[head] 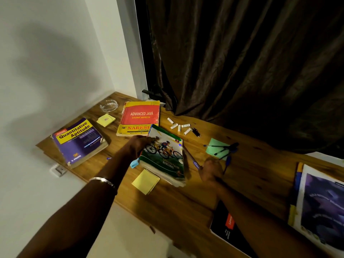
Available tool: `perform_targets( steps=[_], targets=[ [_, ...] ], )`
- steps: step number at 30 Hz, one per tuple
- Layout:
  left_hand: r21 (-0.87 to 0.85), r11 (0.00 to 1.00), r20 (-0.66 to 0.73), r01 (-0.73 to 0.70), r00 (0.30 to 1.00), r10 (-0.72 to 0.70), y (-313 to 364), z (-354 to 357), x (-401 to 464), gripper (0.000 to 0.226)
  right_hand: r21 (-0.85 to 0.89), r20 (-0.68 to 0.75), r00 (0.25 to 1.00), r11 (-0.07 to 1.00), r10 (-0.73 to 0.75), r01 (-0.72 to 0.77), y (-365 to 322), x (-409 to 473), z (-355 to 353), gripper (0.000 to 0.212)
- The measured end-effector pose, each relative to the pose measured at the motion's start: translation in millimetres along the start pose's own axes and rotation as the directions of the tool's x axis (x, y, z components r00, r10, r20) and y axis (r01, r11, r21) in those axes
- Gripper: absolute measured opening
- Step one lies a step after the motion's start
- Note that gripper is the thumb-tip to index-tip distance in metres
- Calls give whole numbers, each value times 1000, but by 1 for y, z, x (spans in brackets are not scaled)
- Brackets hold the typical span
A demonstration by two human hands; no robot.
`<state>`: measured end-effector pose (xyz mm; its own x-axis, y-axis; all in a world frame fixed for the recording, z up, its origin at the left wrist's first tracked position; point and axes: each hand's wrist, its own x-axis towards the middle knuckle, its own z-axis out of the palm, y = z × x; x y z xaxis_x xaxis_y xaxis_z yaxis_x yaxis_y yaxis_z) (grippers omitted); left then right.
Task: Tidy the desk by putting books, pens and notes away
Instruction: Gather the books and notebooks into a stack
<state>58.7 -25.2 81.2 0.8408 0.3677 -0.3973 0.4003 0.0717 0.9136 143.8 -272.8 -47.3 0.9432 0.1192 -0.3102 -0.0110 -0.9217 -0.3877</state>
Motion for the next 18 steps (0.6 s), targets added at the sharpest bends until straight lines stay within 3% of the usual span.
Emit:
perform_targets(
  steps=[6,9,11,12,14,16,18],
  targets=[
    [-7,1000,-45,5,999,-5,20,-23,-1,13,79,35,999,997,-5,3,-5,-4,1,43],
    [-46,998,-25,49,998,-50,25,-26,-5,13,53,-21,998,997,-56,57,-6,-8,-6,35],
    [-64,994,-26,90,995,-92,27,-25,-6,16,264,-49,997,962,-61,71,-20,-17,-15,37],
    [-57,993,-32,99,994,-101,30,-22,-7,15,449,9,999,893,-43,35,-30,-25,-21,46],
    [-46,994,-41,97,994,-99,35,-17,-10,13,794,248,966,585,-69,-162,-53,-41,-32,71],
    [-51,996,-27,75,997,-77,43,-11,-15,17,879,446,876,277,-183,-389,-68,-55,-43,87],
    [-40,997,-17,63,998,-64,49,-5,-20,19,866,498,824,109,-270,-488,-77,-65,-56,95]
  ],
)
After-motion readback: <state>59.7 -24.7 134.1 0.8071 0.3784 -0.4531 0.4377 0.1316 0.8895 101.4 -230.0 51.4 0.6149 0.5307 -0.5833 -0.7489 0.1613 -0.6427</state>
